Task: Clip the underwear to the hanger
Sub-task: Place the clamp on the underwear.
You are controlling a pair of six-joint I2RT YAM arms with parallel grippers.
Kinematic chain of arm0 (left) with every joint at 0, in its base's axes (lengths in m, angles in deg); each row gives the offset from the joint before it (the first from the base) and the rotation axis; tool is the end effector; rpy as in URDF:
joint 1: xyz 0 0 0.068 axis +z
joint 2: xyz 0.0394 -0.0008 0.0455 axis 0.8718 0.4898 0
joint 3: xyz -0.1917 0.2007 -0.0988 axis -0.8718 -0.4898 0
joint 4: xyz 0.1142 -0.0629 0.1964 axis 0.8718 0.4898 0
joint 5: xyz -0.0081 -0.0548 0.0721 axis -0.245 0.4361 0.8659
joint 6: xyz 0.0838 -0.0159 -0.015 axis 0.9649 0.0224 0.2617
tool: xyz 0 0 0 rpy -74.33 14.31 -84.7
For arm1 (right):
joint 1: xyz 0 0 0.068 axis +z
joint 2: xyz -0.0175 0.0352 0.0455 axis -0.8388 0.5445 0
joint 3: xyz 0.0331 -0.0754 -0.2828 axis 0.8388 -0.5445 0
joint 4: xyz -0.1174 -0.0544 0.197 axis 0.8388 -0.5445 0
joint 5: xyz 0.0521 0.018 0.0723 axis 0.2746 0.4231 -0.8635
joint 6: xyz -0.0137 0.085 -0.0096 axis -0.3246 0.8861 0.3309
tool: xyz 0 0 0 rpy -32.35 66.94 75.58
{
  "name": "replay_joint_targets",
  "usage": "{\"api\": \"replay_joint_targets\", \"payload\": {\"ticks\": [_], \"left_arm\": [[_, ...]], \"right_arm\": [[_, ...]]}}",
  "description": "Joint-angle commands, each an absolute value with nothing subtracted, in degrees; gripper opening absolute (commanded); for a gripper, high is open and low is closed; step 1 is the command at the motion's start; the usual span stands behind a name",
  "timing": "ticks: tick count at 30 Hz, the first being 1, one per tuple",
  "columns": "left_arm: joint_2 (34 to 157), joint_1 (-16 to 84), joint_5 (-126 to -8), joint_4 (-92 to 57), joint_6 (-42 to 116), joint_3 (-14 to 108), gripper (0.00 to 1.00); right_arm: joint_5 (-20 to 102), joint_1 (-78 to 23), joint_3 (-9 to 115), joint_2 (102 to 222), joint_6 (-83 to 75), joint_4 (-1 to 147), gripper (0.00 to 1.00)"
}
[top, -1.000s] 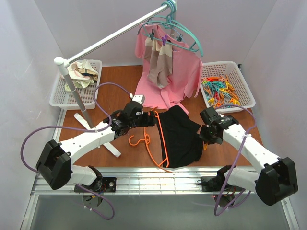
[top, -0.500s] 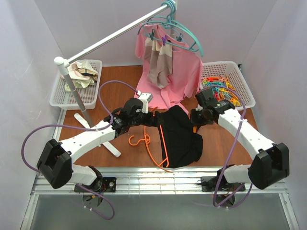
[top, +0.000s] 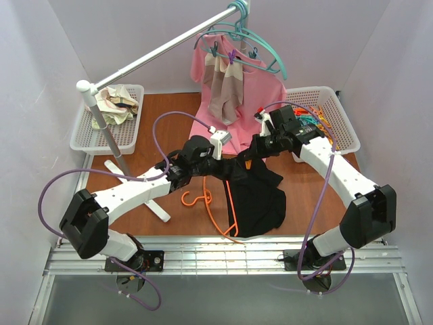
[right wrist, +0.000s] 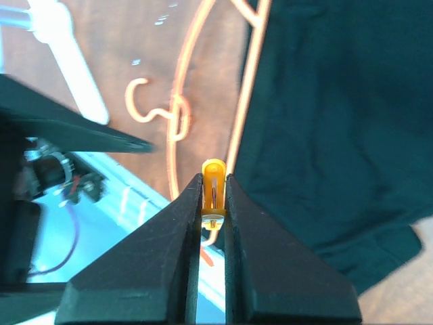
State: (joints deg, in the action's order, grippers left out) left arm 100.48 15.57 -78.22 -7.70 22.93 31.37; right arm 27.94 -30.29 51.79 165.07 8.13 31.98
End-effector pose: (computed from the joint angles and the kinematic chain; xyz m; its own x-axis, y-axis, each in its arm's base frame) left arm 0.2072 -0.2446 0.2864 -0.7123 0.1299 -0.6898 0.6209 0.5750 -0.5328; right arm 0.2615 0.1624 0.3081 -0.8594 -0.0909 -0.5032 -0.3603 0.8059 0.4698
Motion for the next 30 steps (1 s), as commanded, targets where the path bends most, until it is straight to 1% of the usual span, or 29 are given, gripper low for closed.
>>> {"api": "replay_joint_targets", "payload": {"ticks": [1,4,8,13,15,17,20,21,23,24,26,27,30], "left_arm": [[101.64,14.09,-78.23,-9.84,21.97,34.18,0.92],[102.70,12.69,-74.64,-11.24,21.00,34.89,0.92],[103.49,11.72,-66.83,-12.04,20.12,35.50,0.92],[103.31,11.45,-61.62,-12.22,19.07,35.06,0.90],[103.40,11.45,-61.35,-12.39,19.07,35.06,0.86],[104.01,11.45,-61.44,-12.22,18.98,35.24,0.75],[104.10,11.37,-61.97,-12.04,18.28,34.98,0.66],[103.93,11.28,-62.05,-12.13,18.10,34.80,0.61],[103.84,11.28,-62.14,-12.39,18.01,34.80,0.56],[103.84,11.19,-62.67,-12.65,18.01,34.80,0.52],[103.84,11.19,-63.37,-13.27,17.93,34.71,0.49],[103.84,11.19,-63.81,-14.23,17.75,34.54,0.44],[103.58,11.10,-65.57,-14.77,17.40,33.84,0.35]], "right_arm": [[21.14,-29.85,53.56,164.85,9.43,33.88,0.07],[19.39,-29.59,52.95,164.41,9.87,34.15,0.07],[17.89,-29.15,52.33,163.27,10.66,34.32,0.07],[16.31,-29.06,51.02,161.42,10.66,34.24,0.07],[15.43,-29.06,49.70,161.16,10.92,34.32,0.07],[15.08,-28.98,49.26,160.54,11.01,34.41,0.07],[14.90,-29.06,49.17,159.66,10.75,34.41,0.08],[14.46,-29.06,48.82,159.57,10.75,34.32,0.08],[14.11,-28.98,48.29,159.22,10.66,34.50,0.08],[13.67,-28.98,47.85,159.05,10.66,34.59,0.08],[13.14,-29.06,47.67,158.96,10.40,34.59,0.09],[13.05,-28.98,47.50,158.96,10.40,34.59,0.10],[12.79,-28.98,47.06,158.87,10.22,34.59,0.11]]}}
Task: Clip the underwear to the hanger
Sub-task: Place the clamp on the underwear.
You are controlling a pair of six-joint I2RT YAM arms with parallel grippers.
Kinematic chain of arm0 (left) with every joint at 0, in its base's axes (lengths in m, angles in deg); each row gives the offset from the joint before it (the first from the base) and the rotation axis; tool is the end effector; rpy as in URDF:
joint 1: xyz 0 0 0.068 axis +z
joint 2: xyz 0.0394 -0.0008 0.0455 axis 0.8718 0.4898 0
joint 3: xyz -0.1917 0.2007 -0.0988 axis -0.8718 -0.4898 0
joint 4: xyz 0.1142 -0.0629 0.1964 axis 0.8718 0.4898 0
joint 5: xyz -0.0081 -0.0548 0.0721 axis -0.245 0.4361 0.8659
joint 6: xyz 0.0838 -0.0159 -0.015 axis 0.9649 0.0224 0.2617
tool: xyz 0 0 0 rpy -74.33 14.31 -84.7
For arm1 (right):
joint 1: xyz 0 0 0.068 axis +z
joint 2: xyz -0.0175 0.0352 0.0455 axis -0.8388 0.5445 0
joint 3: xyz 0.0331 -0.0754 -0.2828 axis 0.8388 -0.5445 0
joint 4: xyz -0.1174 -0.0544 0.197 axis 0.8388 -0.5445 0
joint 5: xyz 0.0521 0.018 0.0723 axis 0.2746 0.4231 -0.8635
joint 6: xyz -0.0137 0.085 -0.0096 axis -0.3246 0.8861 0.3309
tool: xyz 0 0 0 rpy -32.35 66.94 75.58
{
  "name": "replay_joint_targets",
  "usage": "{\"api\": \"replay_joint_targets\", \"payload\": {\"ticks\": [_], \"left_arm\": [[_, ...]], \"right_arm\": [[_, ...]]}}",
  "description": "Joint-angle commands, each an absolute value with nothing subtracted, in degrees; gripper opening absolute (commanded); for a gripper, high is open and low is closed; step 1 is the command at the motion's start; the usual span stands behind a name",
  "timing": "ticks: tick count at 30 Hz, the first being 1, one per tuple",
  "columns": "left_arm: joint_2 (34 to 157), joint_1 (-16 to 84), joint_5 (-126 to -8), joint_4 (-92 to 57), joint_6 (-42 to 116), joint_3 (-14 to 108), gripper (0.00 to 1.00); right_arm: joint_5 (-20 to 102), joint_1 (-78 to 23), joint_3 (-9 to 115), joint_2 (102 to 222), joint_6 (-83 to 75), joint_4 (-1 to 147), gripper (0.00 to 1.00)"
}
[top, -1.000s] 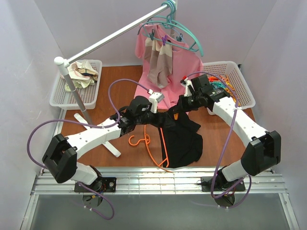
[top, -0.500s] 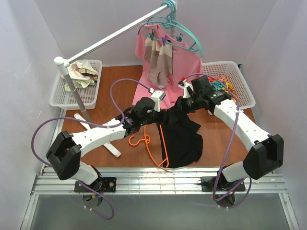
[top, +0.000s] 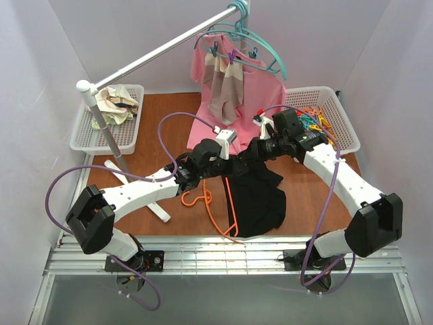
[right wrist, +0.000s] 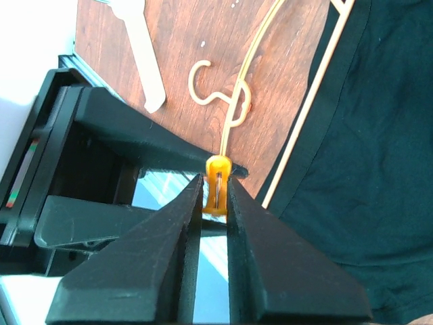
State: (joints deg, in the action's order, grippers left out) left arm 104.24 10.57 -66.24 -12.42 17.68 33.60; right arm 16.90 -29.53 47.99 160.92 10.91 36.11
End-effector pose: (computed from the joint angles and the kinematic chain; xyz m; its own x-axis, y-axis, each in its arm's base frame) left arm 0.2130 -0.2709 0.2882 -0.6934 0.0276 -0.7200 0.5578 0.6531 -0.5122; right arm 0.2385 0.1699 0.3189 -0.8639 -0.0937 -0.4948 -0.4240 0.6656 0.6142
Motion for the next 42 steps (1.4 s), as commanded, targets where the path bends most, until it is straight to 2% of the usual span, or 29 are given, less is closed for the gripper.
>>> {"api": "replay_joint_targets", "payload": {"ticks": [1,3,7,8,11,15,18,25,29,34,42], "left_arm": [[103.49,11.10,-66.09,-16.42,17.22,33.66,0.29],[103.14,11.10,-67.67,-18.01,16.87,32.69,0.23],[102.61,11.10,-69.87,-20.30,15.64,31.29,0.02],[102.61,11.10,-70.40,-20.39,15.47,31.11,0.00],[102.52,11.10,-70.41,-20.65,14.41,30.32,0.00],[102.87,11.10,-68.57,-19.87,12.83,30.14,0.00],[102.96,11.10,-66.63,-18.46,10.81,31.02,0.00],[103.75,11.10,-60.22,-16.44,-0.43,36.63,0.00],[108.66,11.10,-61.17,-11.79,-7.12,40.67,0.00],[117.71,11.28,-64.69,-7.74,-13.89,40.51,0.00],[124.49,11.01,-64.08,-10.28,-20.30,42.70,0.00]], "right_arm": [[12.88,-29.06,46.71,158.87,10.14,34.67,0.11],[13.23,-28.98,46.53,158.78,10.14,34.68,0.12],[14.19,-29.06,46.00,158.34,10.40,35.29,0.18],[15.15,-29.06,45.92,158.17,10.84,35.64,0.18],[18.57,-29.06,46.35,157.12,11.89,36.25,0.31],[24.29,-28.98,47.67,154.14,13.03,36.87,0.56],[28.07,-29.06,46.89,151.41,13.91,36.96,0.62],[33.45,-28.71,41.53,142.97,16.47,38.88,0.62],[35.11,-28.62,35.91,139.19,15.32,38.90,0.62],[36.60,-28.54,30.45,139.09,15.68,38.72,0.62],[37.84,-28.54,26.23,139.27,14.53,38.72,0.62]]}}
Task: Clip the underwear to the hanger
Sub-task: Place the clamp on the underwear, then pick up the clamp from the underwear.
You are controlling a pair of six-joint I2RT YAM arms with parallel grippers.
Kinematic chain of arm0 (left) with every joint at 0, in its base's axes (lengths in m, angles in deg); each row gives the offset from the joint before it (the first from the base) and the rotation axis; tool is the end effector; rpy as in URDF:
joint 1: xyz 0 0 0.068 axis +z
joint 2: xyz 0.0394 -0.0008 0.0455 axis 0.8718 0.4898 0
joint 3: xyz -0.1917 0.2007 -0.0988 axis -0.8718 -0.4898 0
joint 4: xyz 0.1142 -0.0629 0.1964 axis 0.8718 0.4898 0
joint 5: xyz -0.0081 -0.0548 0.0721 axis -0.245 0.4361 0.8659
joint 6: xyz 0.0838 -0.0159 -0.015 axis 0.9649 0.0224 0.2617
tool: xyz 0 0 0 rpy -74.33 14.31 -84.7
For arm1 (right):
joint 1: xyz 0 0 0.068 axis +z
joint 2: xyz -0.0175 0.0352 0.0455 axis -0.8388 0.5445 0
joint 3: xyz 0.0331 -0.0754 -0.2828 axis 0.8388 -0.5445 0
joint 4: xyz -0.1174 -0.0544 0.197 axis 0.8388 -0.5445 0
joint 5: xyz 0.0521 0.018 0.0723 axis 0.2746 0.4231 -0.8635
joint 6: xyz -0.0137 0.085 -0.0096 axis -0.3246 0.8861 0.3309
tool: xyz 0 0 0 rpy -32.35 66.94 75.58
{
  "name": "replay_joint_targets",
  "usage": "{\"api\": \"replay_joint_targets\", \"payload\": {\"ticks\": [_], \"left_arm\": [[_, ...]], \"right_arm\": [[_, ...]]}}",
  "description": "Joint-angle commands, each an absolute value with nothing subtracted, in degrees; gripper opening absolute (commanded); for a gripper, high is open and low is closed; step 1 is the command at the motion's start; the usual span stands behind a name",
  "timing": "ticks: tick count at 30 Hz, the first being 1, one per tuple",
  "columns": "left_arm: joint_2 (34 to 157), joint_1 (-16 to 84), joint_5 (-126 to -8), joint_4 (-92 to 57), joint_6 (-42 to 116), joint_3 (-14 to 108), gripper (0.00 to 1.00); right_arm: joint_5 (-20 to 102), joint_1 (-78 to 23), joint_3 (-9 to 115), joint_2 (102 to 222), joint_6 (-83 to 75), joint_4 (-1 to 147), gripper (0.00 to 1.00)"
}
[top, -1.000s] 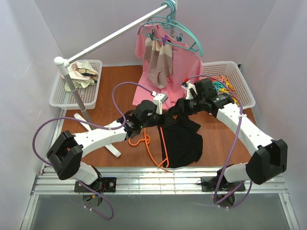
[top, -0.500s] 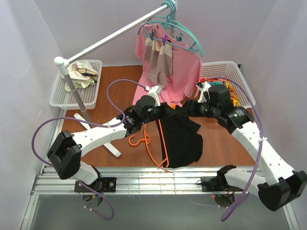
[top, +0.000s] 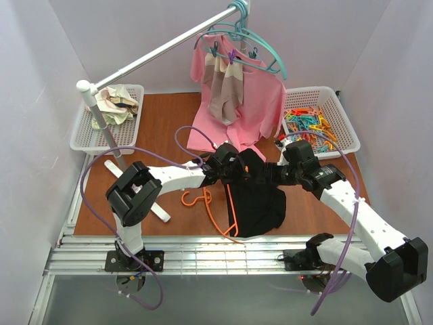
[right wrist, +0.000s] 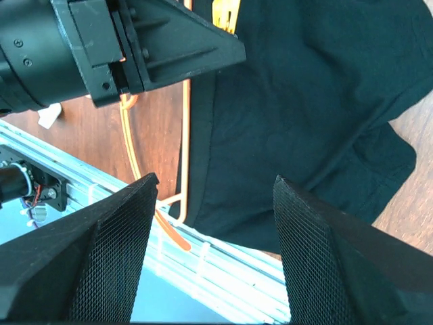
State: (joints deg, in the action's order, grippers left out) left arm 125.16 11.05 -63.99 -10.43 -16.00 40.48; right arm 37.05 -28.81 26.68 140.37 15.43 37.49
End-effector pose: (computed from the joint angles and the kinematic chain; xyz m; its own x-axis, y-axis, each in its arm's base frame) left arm 0.2584 -0.3152 0.1934 -0.9188 -0.3115 -0.2424 -0.0694 0.7322 -0.6776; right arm 0.1710 0.1096 0.2744 -0.8290 0.0489 -0.5572 -0.2466 0.8622 0.4425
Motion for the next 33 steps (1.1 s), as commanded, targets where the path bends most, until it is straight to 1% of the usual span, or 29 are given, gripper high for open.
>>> {"api": "replay_joint_targets", "payload": {"ticks": [1,3,4,5,6,8,9,12,16,19,21,25,27,31,33], "left_arm": [[125.19,10.93,-64.34,-10.37,-21.00,42.97,0.00],[126.86,10.93,-65.48,-10.28,-21.62,43.32,0.00],[127.56,10.93,-65.83,-10.28,-21.89,43.59,0.07],[127.66,10.93,-66.10,-10.20,-22.06,43.59,0.24],[127.75,10.93,-66.27,-10.28,-22.24,43.50,0.30],[127.75,10.93,-66.80,-9.50,-22.68,43.50,0.38],[127.66,10.93,-66.89,-9.06,-22.68,43.67,0.48],[126.70,10.93,-67.33,-6.16,-22.33,43.68,0.57],[123.62,11.01,-65.75,-1.17,-22.42,42.01,0.61],[119.85,11.10,-61.63,4.80,-21.01,41.92,0.62],[117.74,11.54,-56.89,7.20,-20.83,40.61,0.63],[111.07,14.34,-54.41,9.40,-23.20,34.99,0.64],[109.21,15.93,-53.80,9.49,-23.03,32.70,0.64],[106.57,16.73,-51.78,10.63,-18.13,32.60,0.65],[105.78,16.73,-51.16,11.16,-16.97,32.78,0.65]], "right_arm": [[37.84,-28.54,26.05,139.18,14.44,38.72,0.62],[37.75,-28.54,25.96,139.36,13.83,38.63,0.62],[37.66,-28.54,25.96,139.45,13.57,38.54,0.62],[37.66,-28.62,25.96,139.53,13.48,38.46,0.62],[37.66,-28.54,25.79,139.71,13.22,38.45,0.62],[37.57,-28.62,25.26,140.32,12.42,38.63,0.63],[37.66,-28.54,24.74,140.59,12.16,38.72,0.63],[38.19,-28.54,23.60,141.82,11.11,39.42,0.63],[38.28,-28.54,22.01,143.48,10.58,42.40,0.62],[38.71,-28.54,21.31,146.11,9.79,43.63,0.61],[39.76,-28.53,20.96,147.26,8.73,46.00,0.60],[41.44,-28.27,21.57,152.08,7.33,49.17,0.51],[43.36,-27.40,22.36,155.24,6.45,50.84,0.49],[47.59,-24.24,24.99,161.41,5.30,51.99,0.42],[48.74,-23.62,26.40,164.56,5.22,52.34,0.42]]}}
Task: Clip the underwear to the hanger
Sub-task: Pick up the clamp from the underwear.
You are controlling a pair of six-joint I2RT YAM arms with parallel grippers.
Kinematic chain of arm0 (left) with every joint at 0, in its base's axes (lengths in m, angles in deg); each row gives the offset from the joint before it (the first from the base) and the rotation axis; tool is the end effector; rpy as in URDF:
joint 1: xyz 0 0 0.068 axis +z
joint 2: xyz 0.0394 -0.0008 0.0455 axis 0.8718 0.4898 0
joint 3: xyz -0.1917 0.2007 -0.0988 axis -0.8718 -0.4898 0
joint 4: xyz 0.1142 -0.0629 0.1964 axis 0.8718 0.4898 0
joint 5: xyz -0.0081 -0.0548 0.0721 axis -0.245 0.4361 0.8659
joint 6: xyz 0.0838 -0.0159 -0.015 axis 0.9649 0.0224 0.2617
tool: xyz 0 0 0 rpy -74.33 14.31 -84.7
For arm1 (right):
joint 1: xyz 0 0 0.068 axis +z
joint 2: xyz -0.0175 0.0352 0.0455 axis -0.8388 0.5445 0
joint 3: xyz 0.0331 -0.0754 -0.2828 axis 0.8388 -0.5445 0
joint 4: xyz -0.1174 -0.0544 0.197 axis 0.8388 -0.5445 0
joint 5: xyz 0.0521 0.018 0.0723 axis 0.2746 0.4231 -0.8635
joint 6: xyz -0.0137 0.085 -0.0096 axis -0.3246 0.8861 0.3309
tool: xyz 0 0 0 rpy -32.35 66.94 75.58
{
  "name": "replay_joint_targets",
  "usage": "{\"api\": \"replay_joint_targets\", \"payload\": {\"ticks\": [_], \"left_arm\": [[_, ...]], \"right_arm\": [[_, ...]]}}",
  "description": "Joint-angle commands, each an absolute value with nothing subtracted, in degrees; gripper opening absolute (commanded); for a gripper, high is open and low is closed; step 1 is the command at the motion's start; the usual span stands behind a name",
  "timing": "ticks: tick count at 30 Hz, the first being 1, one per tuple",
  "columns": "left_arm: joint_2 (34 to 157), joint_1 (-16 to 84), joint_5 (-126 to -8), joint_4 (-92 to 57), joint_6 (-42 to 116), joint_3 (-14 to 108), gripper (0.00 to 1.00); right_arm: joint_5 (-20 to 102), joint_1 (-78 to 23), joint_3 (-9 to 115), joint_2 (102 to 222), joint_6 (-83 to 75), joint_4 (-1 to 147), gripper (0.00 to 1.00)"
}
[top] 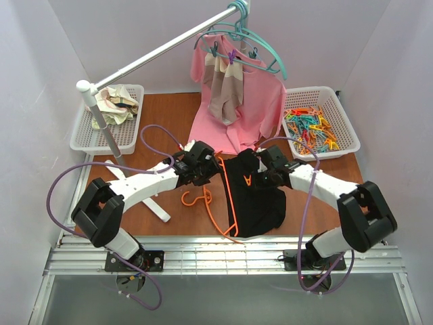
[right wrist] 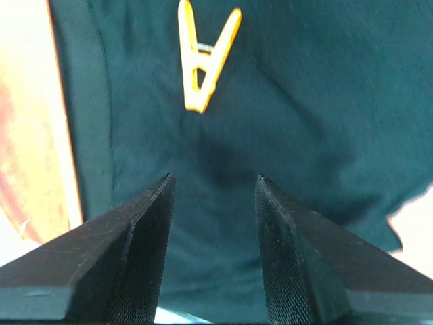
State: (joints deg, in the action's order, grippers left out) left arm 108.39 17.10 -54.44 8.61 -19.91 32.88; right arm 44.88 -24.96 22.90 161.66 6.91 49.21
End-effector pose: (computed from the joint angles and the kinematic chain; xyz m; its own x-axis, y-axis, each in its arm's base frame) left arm 0.2335 -0.2147 0.2199 -0.8252 -0.4991 -0.2643 -0.3102 0.7916 -0.5264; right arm 0.2201 0.1442 0.1910 -0.8653 -0.1807 -0.4675 -0.3099 0.9260 0.2157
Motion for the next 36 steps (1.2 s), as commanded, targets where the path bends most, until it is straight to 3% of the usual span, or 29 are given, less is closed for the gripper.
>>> {"api": "replay_joint_targets", "payload": {"ticks": [1,18,36], "left_arm": [[105.51,16.73,-51.07,11.16,-16.62,33.04,0.65],[104.98,17.69,-50.63,11.69,-14.07,33.39,0.66],[103.05,18.40,-50.19,10.99,-15.21,31.81,0.66]], "right_arm": [[50.56,-23.18,26.75,165.28,5.21,52.69,0.42],[57.17,-19.84,33.70,176.27,4.86,56.65,0.33],[61.13,-16.93,31.59,177.59,6.18,54.36,0.22]]}}
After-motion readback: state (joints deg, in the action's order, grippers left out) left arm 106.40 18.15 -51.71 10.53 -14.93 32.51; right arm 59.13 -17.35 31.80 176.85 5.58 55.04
